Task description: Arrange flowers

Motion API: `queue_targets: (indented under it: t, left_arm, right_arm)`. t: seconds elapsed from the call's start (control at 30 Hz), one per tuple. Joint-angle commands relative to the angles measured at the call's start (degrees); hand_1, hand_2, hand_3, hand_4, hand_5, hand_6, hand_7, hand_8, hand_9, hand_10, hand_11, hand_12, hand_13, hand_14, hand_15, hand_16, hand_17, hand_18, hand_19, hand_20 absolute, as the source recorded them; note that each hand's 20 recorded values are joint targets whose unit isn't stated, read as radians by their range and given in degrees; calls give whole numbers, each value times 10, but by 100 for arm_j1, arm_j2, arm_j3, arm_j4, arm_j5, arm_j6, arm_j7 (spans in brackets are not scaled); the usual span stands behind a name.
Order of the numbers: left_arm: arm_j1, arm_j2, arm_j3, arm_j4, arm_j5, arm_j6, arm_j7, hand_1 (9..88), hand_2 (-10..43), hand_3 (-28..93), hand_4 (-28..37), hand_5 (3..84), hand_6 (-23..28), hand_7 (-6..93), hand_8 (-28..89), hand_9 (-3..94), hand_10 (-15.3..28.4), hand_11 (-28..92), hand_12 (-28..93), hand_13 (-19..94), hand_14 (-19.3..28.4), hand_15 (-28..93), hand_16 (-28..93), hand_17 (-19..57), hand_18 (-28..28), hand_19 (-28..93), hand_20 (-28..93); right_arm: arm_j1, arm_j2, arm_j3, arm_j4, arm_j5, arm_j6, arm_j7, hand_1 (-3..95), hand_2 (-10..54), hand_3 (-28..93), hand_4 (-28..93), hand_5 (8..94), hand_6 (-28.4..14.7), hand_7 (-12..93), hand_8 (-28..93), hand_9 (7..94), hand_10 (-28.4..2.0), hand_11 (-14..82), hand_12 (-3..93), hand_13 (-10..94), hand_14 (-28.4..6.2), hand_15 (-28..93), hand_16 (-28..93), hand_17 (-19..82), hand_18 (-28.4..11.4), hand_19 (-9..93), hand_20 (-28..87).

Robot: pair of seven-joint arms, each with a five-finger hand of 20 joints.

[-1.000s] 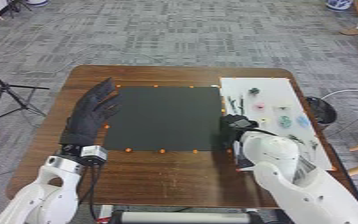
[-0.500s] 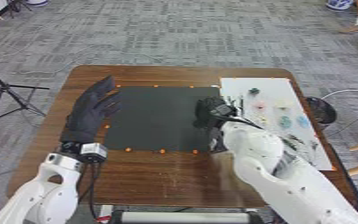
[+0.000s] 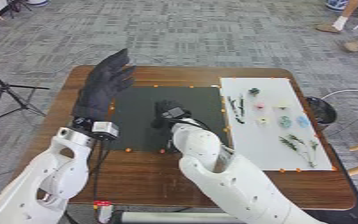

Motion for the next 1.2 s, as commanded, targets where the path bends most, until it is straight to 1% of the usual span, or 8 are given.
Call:
queue_targets:
  t: [0.03,0.07,0.23,0.43,0.53,0.77,0.9,1.2]
  left_arm:
    - [-772,-265,338,193,63,-324,-28,246,-74,600,-283,245,20,197,-100,207,98,112,212,181,131,157,78,-125,229,443,72]
    - [-767,-306,343,199,59,-318,-58,246,-75,600,-283,245,20,197,-100,207,97,112,212,181,131,157,78,-125,229,443,72]
    - [-669,-424,325,147,68,-234,20,246,-74,600,-283,246,20,195,-100,207,98,112,212,181,131,155,78,-125,229,444,71]
    - [-542,-464,283,51,63,-110,175,244,-75,603,-283,247,20,195,-100,209,98,111,211,183,132,156,78,-125,229,444,71]
    - [-514,-477,280,33,66,-114,241,245,-74,600,-283,248,20,194,-100,209,97,111,211,183,132,156,78,-124,228,443,71]
    - [-327,-486,213,-70,29,47,380,245,-75,601,-283,248,20,197,-100,209,97,111,211,183,132,154,77,-124,227,442,71]
    - [-372,-521,271,-73,30,65,434,245,-75,603,-283,248,20,195,-100,209,97,110,211,183,132,154,78,-125,227,443,71]
    - [-490,-600,347,7,27,-95,340,245,-74,601,-283,248,20,192,-98,209,97,110,211,183,132,154,78,-124,227,441,72]
  right_arm:
    - [2,-703,-46,385,-259,464,270,372,-95,879,-72,762,-10,512,305,820,-85,713,626,744,-108,910,438,357,-228,909,364]
    - [-25,-781,26,436,-215,409,287,372,-95,880,-72,764,-9,511,305,820,-85,713,626,745,-108,910,438,358,-229,910,364]
    - [-77,-1029,167,671,-26,371,387,374,-95,878,-75,767,-9,506,304,823,-84,709,622,749,-107,908,437,360,-230,913,359]
    - [-269,-1134,124,643,91,351,287,378,-95,875,-84,771,-9,499,300,823,-83,701,620,749,-108,904,440,357,-230,913,354]
    - [-380,-1111,90,565,187,391,166,382,-95,872,-89,774,-10,493,298,824,-85,696,618,747,-108,902,442,356,-230,912,352]
    - [-720,-1099,7,494,-45,390,-653,390,-95,867,-101,775,-14,482,299,821,-86,691,619,739,-112,899,445,346,-229,906,351]
    - [-795,-1164,54,572,-251,428,-809,397,-95,864,-108,772,-14,481,300,820,-86,690,618,735,-112,899,445,342,-228,901,352]
    - [-614,-1180,181,968,-529,883,-592,403,-95,860,-118,769,-12,481,289,818,-87,687,616,736,-112,899,441,341,-227,897,356]
